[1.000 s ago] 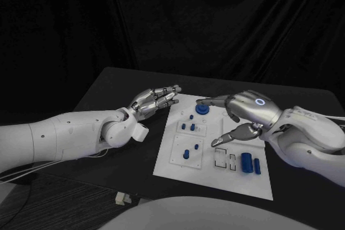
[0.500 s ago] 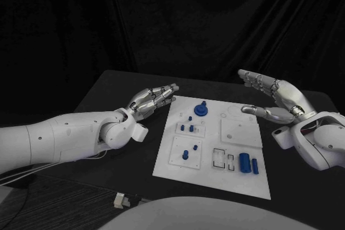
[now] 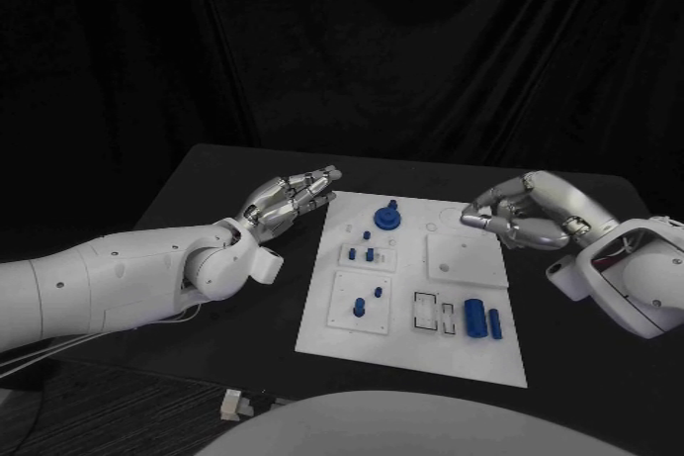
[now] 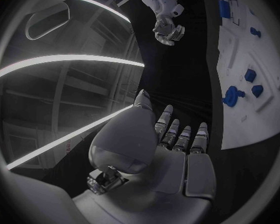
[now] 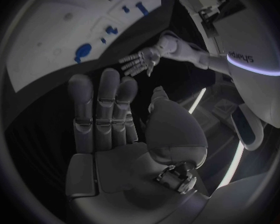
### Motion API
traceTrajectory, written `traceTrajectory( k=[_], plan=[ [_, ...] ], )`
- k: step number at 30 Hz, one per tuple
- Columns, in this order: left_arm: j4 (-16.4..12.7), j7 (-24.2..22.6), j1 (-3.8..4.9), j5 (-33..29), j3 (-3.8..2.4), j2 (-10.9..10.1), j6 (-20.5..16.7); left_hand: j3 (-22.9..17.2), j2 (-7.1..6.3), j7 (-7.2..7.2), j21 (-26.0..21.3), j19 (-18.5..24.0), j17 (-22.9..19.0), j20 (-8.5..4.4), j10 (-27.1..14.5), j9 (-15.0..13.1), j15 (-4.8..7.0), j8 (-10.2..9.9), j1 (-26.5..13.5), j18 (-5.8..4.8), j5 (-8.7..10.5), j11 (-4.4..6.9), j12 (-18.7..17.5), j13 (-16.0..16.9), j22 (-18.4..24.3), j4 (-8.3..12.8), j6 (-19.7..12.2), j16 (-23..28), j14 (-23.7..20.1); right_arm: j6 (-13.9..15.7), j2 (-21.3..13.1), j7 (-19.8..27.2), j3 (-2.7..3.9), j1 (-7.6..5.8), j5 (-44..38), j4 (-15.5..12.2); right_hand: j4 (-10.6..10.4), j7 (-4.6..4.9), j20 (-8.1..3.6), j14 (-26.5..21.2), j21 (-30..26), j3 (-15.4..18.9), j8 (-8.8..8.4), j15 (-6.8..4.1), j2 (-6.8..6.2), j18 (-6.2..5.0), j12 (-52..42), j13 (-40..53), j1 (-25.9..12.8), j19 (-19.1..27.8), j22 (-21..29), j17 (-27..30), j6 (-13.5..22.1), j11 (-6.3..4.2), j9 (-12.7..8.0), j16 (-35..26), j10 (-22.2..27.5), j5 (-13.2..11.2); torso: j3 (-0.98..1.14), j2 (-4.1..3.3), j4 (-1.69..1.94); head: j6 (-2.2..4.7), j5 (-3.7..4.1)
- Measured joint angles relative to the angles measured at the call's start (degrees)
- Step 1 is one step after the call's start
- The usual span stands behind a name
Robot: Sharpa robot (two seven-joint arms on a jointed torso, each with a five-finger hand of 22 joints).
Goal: Assemble the parts on the task board
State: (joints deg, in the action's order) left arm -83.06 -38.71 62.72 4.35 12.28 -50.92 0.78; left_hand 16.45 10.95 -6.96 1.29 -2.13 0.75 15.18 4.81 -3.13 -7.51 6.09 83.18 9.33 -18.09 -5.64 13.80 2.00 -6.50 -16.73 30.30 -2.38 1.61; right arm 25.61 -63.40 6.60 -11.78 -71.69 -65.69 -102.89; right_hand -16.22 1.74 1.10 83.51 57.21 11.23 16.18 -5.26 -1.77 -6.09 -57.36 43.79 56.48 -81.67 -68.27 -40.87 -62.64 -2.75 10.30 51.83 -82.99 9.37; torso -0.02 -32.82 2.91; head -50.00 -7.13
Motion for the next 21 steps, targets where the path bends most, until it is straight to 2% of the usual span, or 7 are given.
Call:
traceTrajectory(
  k=[2, 5, 6, 7, 11, 15, 21],
  plan=[
    [0.0, 0.0, 0.00, 0.0, 0.00, 0.1, 0.0, -0.2, 0.17, 0.00, 0.0, -0.2, 0.0, 0.65, 0.0, 0.0, -0.76, 0.0, 0.9, -0.01, -1.22, 0.00, 0.0, 0.0, -0.2, 0.2, 0.0, -0.5, 0.3, -6.7, 0.0, -7.9, -0.02, -0.07, -7.0, -0.7, -0.5, -0.18, -0.58, 0.1, 13.7, -0.1, 1.65, 0.14, -0.35, 2.17, -17.2, 22.9, -2.7, -1.9, -5.5, -15.7, -2.7, 0.29, 3.3, 14.8, -0.8, 0.7, 0.01, 0.03, -0.07, 0.00, 0.23],
    [0.1, 0.0, 0.00, 0.0, 0.00, 0.2, 0.1, -0.5, 0.19, 0.33, 0.0, -0.4, 0.2, 0.81, 0.0, 0.0, -1.43, 0.0, 1.5, -0.01, -2.71, 0.00, 0.1, 0.0, -0.3, 0.2, -0.3, -0.8, 0.6, -17.1, 0.0, -17.9, -0.09, -0.11, -13.9, -0.9, -0.5, -0.79, -0.99, 0.5, 23.7, -0.3, 2.69, -0.74, 1.34, 3.45, -31.4, 30.7, -4.8, -2.3, -6.6, -30.0, -4.0, -0.33, 6.7, 26.3, -1.0, 1.7, 0.00, 0.12, -0.08, 0.00, 0.57],
    [0.1, 0.0, 0.00, 0.0, 0.00, 0.2, 0.1, -0.5, 0.32, 0.41, 0.0, -0.4, 0.1, 0.81, 0.0, 0.0, -1.42, 0.0, 1.6, -0.01, -2.85, 0.00, 0.1, 0.0, -0.4, 0.2, -0.4, -0.8, 0.6, -20.0, 0.0, -20.5, -0.09, -0.13, -15.3, -0.9, -0.5, -0.78, -1.21, 0.5, 25.8, -0.3, 2.69, -0.74, 1.60, 3.55, -32.1, 31.0, -4.5, -2.3, -6.7, -32.4, -4.0, -0.33, 7.5, 29.4, -1.0, 1.7, -0.02, 0.14, -0.05, 0.00, 0.68],
    [0.1, 0.0, 0.00, 0.0, 0.00, 0.2, 0.1, -0.5, 0.40, 0.41, 0.0, -0.4, 0.1, 0.81, 0.0, 0.0, -1.42, 0.0, 1.7, -0.01, -2.86, 0.00, 0.1, 0.0, -0.4, 0.2, -0.4, -0.8, 0.6, -22.7, 0.0, -22.8, -0.10, -0.15, -16.5, -0.9, -0.5, -0.68, -1.21, 0.5, 27.7, -0.3, 2.69, -0.95, 1.87, 4.75, -32.4, 31.1, -4.1, -2.3, -6.7, -33.4, -3.9, -0.33, 8.1, 31.8, -1.0, 2.0, -0.03, 0.18, -0.03, 0.00, 0.74],
    [0.0, 0.0, 0.00, 0.0, 0.00, 0.2, 0.1, -0.5, 0.16, 0.41, 0.0, -0.4, 0.1, 0.81, 0.0, 0.1, -1.42, 0.0, 1.9, -0.01, -2.86, 0.00, 0.1, 0.0, -0.4, 0.2, -0.4, -0.8, 0.6, -32.2, 0.4, -30.8, -0.09, -0.23, -19.7, -0.6, -0.5, -0.38, -1.20, 0.5, 31.7, 0.5, 0.55, -1.10, 2.92, 4.76, -32.5, 31.2, -2.2, -2.3, -6.7, -34.1, -3.2, 0.04, 9.1, 35.7, -1.0, 3.2, -0.08, 0.29, 0.01, 0.00, 0.65],
    [0.0, 0.0, 0.00, 0.0, 0.00, 0.2, 0.2, -0.5, 0.16, 0.54, 0.0, -0.4, 0.2, 0.81, 0.0, 0.1, -1.61, 0.0, 1.9, -0.01, -3.18, 0.00, 0.3, 0.0, -0.4, 0.2, -0.5, -1.0, 0.8, -36.0, 1.5, -34.5, -0.09, -0.26, -20.9, -0.2, -0.5, 0.03, -1.20, 0.5, 32.6, 1.3, -1.37, -1.10, 3.37, 5.68, -32.5, 31.2, -1.8, -2.3, -6.7, -34.1, -2.7, 0.55, 9.0, 36.7, -1.0, 3.2, -0.11, 0.29, 0.08, 0.00, 0.95],
    [0.1, -0.1, 0.00, 0.0, 0.00, 0.6, 0.3, -0.8, 0.25, 0.41, 0.0, -0.5, 0.2, 0.92, 0.0, 0.1, -1.82, 0.0, 2.4, -0.01, -3.52, 0.00, 0.3, 0.1, -0.5, 0.3, -0.8, -1.1, 1.0, -37.0, 2.9, -37.5, -0.05, -0.29, -22.1, 0.1, -0.5, -0.53, -1.20, 0.5, 32.6, 2.4, -1.34, -1.10, 3.86, 5.68, -32.4, 31.2, -1.4, -2.3, -6.7, -34.1, -6.2, 0.55, 10.0, 37.3, -1.0, 3.6, -0.13, 0.26, 0.12, 0.00, 1.74]
  ],
)
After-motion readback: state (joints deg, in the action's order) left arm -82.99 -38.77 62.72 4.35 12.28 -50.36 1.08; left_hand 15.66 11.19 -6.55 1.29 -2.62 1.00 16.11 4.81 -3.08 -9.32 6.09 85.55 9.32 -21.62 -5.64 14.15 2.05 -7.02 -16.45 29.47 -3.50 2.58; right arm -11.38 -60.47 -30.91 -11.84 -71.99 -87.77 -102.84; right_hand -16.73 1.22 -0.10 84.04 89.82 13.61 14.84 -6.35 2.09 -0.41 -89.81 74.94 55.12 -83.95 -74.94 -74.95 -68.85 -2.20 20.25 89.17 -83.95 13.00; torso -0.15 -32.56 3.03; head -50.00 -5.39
